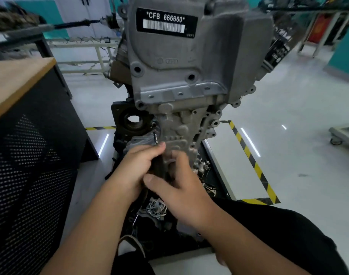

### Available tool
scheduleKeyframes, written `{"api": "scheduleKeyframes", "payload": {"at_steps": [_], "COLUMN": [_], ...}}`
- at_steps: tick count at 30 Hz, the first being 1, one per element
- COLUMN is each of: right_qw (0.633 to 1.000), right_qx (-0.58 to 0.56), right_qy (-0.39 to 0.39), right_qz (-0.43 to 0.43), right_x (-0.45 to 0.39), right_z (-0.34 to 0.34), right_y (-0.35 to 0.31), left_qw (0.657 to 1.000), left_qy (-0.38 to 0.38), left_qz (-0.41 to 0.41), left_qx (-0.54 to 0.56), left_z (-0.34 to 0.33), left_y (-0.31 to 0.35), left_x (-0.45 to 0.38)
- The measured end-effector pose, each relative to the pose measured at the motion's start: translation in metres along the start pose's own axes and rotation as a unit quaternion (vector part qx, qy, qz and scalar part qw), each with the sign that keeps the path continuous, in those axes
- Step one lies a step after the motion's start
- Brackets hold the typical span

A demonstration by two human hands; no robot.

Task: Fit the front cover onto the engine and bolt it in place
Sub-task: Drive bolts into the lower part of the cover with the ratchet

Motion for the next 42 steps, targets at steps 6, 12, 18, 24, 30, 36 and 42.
{"api": "scheduleKeyframes", "payload": {"at_steps": [6, 12, 18, 24, 30, 36, 42], "right_qw": [0.899, 0.816, 0.746, 0.852, 0.819, 0.785, 0.893], "right_qx": [0.400, 0.521, 0.615, 0.451, 0.491, 0.530, 0.412], "right_qy": [-0.060, -0.053, -0.066, 0.118, 0.186, 0.237, 0.143], "right_qz": [0.168, 0.247, 0.246, 0.239, 0.230, 0.215, 0.110], "right_x": [0.027, 0.018, 0.009, 0.048, 0.044, 0.055, 0.037], "right_z": [0.038, 0.046, 0.073, 0.046, 0.043, 0.026, 0.000], "right_y": [-0.011, -0.050, -0.078, -0.019, -0.019, -0.024, 0.004], "left_qw": [0.996, 0.928, 0.931, 0.935, 0.975, 0.981, 0.988], "left_qy": [0.011, -0.079, -0.031, -0.027, 0.007, -0.008, 0.008], "left_qz": [-0.004, 0.087, 0.100, 0.109, 0.073, 0.066, 0.095], "left_qx": [0.084, 0.354, 0.350, 0.336, 0.208, 0.183, 0.120], "left_z": [-0.011, -0.048, -0.050, -0.041, -0.026, -0.018, -0.008], "left_y": [-0.012, -0.035, -0.036, -0.034, -0.040, -0.038, -0.037], "left_x": [0.006, 0.019, 0.020, 0.013, 0.006, -0.004, -0.009]}}
Point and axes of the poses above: each hand's wrist, its own x-axis away from the middle knuckle, its own z-axis out of the back of the hand, y = z × x, the point moved 6 cm from there along -x, towards the middle knuckle, and after that the axes turned 4 degrees about z, right-handed, at the moved point
